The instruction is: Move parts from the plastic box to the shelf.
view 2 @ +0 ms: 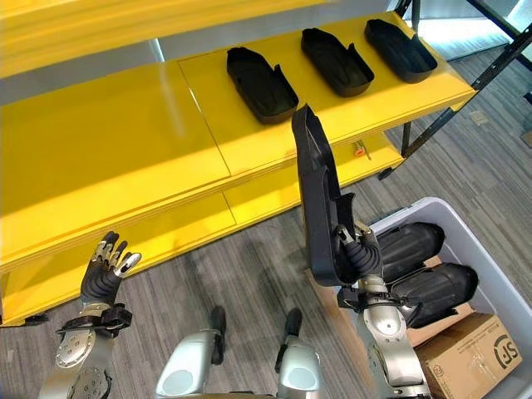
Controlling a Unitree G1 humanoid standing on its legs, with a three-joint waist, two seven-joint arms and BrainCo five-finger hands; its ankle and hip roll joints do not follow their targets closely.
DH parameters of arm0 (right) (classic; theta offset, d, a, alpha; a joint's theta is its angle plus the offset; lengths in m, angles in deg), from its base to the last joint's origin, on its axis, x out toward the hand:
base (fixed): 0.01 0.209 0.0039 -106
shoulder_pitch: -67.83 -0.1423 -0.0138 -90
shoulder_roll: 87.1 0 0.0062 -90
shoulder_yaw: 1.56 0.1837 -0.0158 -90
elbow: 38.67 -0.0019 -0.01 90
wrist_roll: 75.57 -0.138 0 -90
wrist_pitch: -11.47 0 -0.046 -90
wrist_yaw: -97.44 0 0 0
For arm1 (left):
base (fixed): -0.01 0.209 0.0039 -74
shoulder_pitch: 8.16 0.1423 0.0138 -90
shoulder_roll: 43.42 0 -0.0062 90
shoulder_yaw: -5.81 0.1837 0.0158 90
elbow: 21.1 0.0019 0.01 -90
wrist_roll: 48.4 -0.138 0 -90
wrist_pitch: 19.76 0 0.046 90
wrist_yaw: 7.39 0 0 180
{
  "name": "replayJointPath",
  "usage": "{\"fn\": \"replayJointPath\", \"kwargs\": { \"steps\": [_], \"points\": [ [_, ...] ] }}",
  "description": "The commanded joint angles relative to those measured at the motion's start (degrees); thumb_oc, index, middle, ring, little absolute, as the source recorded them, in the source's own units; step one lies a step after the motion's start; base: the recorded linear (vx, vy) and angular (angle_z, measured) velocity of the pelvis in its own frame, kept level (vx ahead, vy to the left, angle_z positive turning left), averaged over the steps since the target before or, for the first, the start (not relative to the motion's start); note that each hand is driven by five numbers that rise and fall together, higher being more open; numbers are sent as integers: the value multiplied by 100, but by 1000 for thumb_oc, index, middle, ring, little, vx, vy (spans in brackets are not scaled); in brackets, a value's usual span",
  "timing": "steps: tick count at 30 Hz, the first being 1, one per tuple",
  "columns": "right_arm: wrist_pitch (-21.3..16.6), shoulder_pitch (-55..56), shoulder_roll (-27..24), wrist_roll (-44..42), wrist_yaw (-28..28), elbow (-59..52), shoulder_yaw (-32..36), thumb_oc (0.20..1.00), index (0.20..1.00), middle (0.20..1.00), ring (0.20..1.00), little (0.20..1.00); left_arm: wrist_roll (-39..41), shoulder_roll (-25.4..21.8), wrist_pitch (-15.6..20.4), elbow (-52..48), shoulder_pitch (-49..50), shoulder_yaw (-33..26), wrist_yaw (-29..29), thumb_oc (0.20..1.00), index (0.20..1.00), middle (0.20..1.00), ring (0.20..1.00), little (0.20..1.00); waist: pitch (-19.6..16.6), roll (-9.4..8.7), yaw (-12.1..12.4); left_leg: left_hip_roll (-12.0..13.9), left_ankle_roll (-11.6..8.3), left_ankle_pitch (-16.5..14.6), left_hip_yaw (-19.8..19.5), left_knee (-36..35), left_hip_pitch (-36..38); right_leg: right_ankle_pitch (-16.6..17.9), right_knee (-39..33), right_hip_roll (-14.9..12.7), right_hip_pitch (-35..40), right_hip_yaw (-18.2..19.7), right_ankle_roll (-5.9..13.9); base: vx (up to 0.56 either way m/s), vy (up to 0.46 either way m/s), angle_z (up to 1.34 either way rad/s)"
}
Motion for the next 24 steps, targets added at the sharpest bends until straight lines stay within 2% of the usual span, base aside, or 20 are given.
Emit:
{"fn": "replayJointPath", "kwargs": {
  "steps": [1, 4, 5, 6, 9, 10, 11, 12, 13, 14, 15, 16, 17, 18, 19, 21, 23, 24],
  "points": [
    [-505, -382, -87, -308, 53, -285, 224, 200, 200, 200, 200, 200, -99, -166, 207, -351, 30, -134, 21, 1000, 1000, 1000, 1000, 1000, -390, 38, -28, 544, -386, -43, -158, -561, 851, -490, 791, -317, -224, 79, 213, 50, -166, 3],
    [-508, -487, -188, -327, 50, -276, 149, 200, 200, 200, 200, 200, -82, -121, 219, -341, 12, -142, -3, 1000, 1000, 1000, 1000, 1000, -346, 67, 14, 583, -465, 28, -258, -406, 704, -646, 865, -263, -192, 28, 121, 13, -145, 12],
    [-518, -498, -246, -334, 51, -280, 144, 200, 200, 200, 200, 200, -69, -103, 217, -329, -12, -111, 7, 1000, 1000, 1000, 1000, 1000, -293, 71, 42, 595, -531, 33, -263, -107, 524, -753, 896, -283, -132, -47, 48, -30, -126, 21],
    [-526, -523, -303, -348, 42, -259, 140, 200, 200, 200, 200, 200, -57, -109, 216, -335, -51, -81, 24, 1000, 1000, 1000, 1000, 1000, -240, 75, 64, 578, -583, 134, -347, 187, 337, -812, 914, -299, -99, -113, -29, -35, -85, 29],
    [-535, -597, -376, -332, 6, -237, 109, 200, 200, 200, 200, 200, -58, -113, 230, -333, -142, -9, 4, 1000, 1000, 1000, 1000, 1000, -130, 78, 111, 497, -684, 358, -638, 431, 125, -872, 953, -319, -57, -255, -87, -40, -64, 38],
    [-543, -625, -365, -298, -74, -215, 110, 200, 200, 200, 200, 200, 11, -110, 208, -331, -190, 49, -12, 1000, 1000, 1000, 1000, 1000, -132, 116, 130, 878, -692, 591, -590, -10, 154, -1009, 1054, -378, 29, -420, -59, 8, -40, 32],
    [-544, -625, -366, -298, -75, -213, 109, 200, 200, 200, 200, 200, 12, -110, 207, -333, -189, 49, -13, 1000, 1000, 1000, 1000, 1000, -125, 116, 125, 880, -697, 602, -593, -32, 172, -1015, 1057, -377, 38, -426, -62, 151, 127, 73],
    [-527, -653, -326, -257, -210, -137, 139, 200, 200, 200, 200, 200, 98, -72, 201, -384, -202, 98, -37, 1000, 1000, 1000, 1000, 1000, -179, 210, 128, 1645, -714, 1222, -333, -858, 88, -1165, 1234, -597, 158, -586, 125, 173, 212, 119],
    [-522, -688, -322, -247, -260, -90, 136, 200, 200, 200, 200, 200, 109, -64, 201, -389, -201, 94, -66, 1000, 1000, 1000, 1000, 1000, -194, 248, 115, 1882, -783, 1556, -244, -1187, 88, -1229, 1379, -689, 155, -626, 180, 171, 208, 126],
    [-523, -697, -324, -245, -265, -83, 131, 200, 200, 200, 200, 200, 109, -61, 200, -391, -202, 93, -70, 1000, 1000, 1000, 1000, 1000, -198, 252, 112, 1891, -798, 1620, -233, -1275, 121, -1251, 1419, -687, 129, -622, 180, 102, 133, 99],
    [-502, -722, -326, -210, -287, -56, 116, 200, 200, 200, 200, 200, 88, -60, 198, -377, -217, 77, -94, 1000, 1000, 1000, 1000, 1000, -211, 286, 122, 2054, -892, 1897, -136, -1530, 114, -1295, 1514, -766, 110, -606, 222, 120, 227, 63],
    [-472, -722, -306, -180, -270, -74, 65, 200, 200, 200, 200, 200, 139, -37, 222, -330, -182, 13, -90, 1000, 1000, 1000, 1000, 1000, -281, 382, 174, 2069, -921, 1846, -56, -1691, 229, -1225, 1598, -828, 68, -590, 273, 194, 328, 67],
    [-465, -748, -277, -129, -219, -74, -43, 200, 200, 200, 200, 200, 120, -13, 236, -332, -110, 11, -92, 1000, 1000, 1000, 1000, 1000, -321, 412, 256, 1992, -888, 1686, -217, -1622, 294, -1183, 1635, -830, 62, -442, 300, 145, 257, 31],
    [-466, -747, -277, -128, -220, -73, -46, 200, 200, 200, 200, 200, 119, -13, 236, -333, -106, 9, -92, 1000, 1000, 1000, 1000, 1000, -323, 408, 260, 1990, -886, 1675, -211, -1609, 292, -1184, 1638, -834, 58, -434, 302, 194, 277, -25],
    [-424, -784, -256, -47, -102, -73, -89, 200, 200, 200, 200, 200, 135, -20, 262, -412, -90, -58, -46, 1000, 1000, 1000, 1000, 1000, -370, 450, 336, 1879, -939, 1573, -198, -1449, 227, -1079, 1487, -941, 182, -421, 353, 148, 239, -62],
    [-414, -807, -249, -48, -85, -49, -108, 200, 200, 200, 200, 200, 124, -67, 266, -427, -88, -56, -32, 1000, 1000, 1000, 1000, 1000, -348, 404, 353, 1806, -936, 1475, -203, -1293, 197, -1049, 1455, -1019, 242, -425, 383, 111, 187, -34],
    [-349, -948, -231, 78, -49, -45, -166, 200, 200, 200, 200, 200, 104, -277, 326, -459, -178, -57, -18, 1000, 1000, 1000, 1000, 1000, -304, 263, 437, 1477, -827, 1023, -147, -752, 67, -852, 1252, -1277, 395, -367, 515, 130, 238, 17],
    [-338, -1010, -218, 122, -40, -26, -191, 200, 200, 200, 200, 200, 97, -330, 334, -472, -221, -42, -37, 1000, 1000, 1000, 1000, 1000, -292, 224, 459, 1394, -794, 939, -131, -601, -20, -802, 1189, -1329, 421, -341, 537, 133, 243, 12]
  ]
}}
